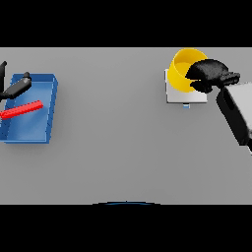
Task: Pick up the red beaker and tilt it to pour out 1 green nut into yellow bowl. Pick up the yellow bowl and place it on the metallic measuring scale.
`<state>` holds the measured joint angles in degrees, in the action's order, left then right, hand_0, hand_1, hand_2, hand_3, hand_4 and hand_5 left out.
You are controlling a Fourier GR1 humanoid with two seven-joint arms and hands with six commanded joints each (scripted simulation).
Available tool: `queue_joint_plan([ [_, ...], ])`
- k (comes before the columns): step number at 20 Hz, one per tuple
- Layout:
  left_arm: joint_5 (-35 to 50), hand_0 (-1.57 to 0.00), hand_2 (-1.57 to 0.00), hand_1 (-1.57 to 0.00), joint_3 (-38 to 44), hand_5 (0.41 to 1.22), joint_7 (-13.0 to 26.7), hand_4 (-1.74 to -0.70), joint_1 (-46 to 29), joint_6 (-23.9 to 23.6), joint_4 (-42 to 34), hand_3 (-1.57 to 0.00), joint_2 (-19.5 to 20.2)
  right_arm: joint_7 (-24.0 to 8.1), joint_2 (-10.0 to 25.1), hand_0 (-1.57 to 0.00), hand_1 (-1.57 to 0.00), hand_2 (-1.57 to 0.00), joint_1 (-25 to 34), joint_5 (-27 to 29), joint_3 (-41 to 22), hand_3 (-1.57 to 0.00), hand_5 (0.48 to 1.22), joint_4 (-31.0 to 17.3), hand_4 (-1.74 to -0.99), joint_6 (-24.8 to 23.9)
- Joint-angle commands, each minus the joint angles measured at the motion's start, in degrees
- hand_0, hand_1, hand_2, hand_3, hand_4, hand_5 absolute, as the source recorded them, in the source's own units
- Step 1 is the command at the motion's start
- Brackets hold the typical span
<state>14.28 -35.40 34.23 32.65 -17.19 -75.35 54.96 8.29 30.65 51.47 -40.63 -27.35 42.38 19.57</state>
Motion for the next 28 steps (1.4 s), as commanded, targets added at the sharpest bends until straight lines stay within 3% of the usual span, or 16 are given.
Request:
queue_joint_plan([
  [1,-0.28,0.0,0.0,0.0,-0.27,0.749,0.12,-0.81,-0.49,-0.67,-0.55,0.0,-0.1,0.68,-0.28,-1.57,-1.57,-1.57,0.6,-0.04,0.05,-1.41,1.221,-1.66,-1.724,-0.71],
  [5,0.13,0.0,0.0,0.0,0.29,0.729,-0.05,-0.8,0.47,0.05,0.64,0.0,-0.25,0.23,-2.22,-1.57,-1.5,-1.56,1.35,0.11,-0.67,-1.5,1.221,-6.27,-1.727,-2.86],
  [9,-0.02,0.0,0.0,0.0,0.11,0.734,-0.24,-0.81,-0.1,-0.36,-0.09,0.0,-0.01,1.66,-2.97,-1.55,-1.42,-1.57,2.5,0.86,-1.02,-1.48,1.221,-9.69,-1.721,-3.81],
  [11,-0.18,0.0,0.0,0.0,0.1,0.74,0.44,-0.81,0.96,0.04,0.67,0.0,-0.33,1.41,-3.28,-1.54,-1.41,-1.57,2.64,1.24,-1.19,-1.17,1.221,-11.1,-1.728,-3.4],
  [12,-0.17,0.0,0.0,0.0,-0.12,0.745,0.41,-0.81,1.2,0.31,1.05,0.0,-0.85,0.85,-3.56,-1.54,-1.44,-1.5,3.18,1.48,-0.93,-1.02,1.221,-12.04,-1.659,-3.02],
  [13,-0.2,0.0,0.0,0.0,-0.1,0.745,0.19,-0.81,1.07,0.31,1.17,0.0,-0.8,0.42,-3.57,-1.52,-1.35,-1.35,3.98,2.01,-0.45,-0.91,1.134,-12.65,-1.596,-2.25],
  [14,-0.22,0.0,0.0,0.0,-0.18,0.744,0.7,-0.81,1.57,0.48,1.88,0.0,-1.08,0.56,-3.35,-1.22,-1.08,-1.13,3.9,2.26,-0.32,-0.82,1.053,-12.43,-1.548,-1.95],
  [16,-0.54,0.0,0.0,0.0,-0.43,0.745,0.6,-0.81,1.97,0.5,2.76,0.0,-1.85,1.76,-3.67,-0.78,-0.69,-0.81,4.28,1.98,-0.48,-0.71,0.928,-14.1,-1.47,-2.03],
  [19,-0.63,0.0,0.0,0.0,-0.43,0.738,-0.68,-0.81,2.06,1.1,4.06,0.0,-2.15,2.22,-4.12,-0.4,-0.35,-0.52,4.57,1.97,-0.47,-0.6,0.821,-15.49,-1.41,-1.63],
  [24,-0.72,0.0,0.0,0.0,-0.4,0.736,-0.43,-0.81,2.66,0.91,4.16,0.0,-2.53,5.76,-4.29,-0.13,-0.12,-0.24,5.47,0.82,-1.66,-0.44,0.746,-17.35,-1.346,-1.08],
  [28,-0.24,0.0,0.0,0.0,0.03,0.734,-0.63,-0.82,1.81,0.22,3.11,0.0,-2.02,5.47,-4.7,-0.05,-0.05,-0.12,6.32,0.01,-2.34,-0.35,0.733,-18.47,-1.308,-0.31],
])
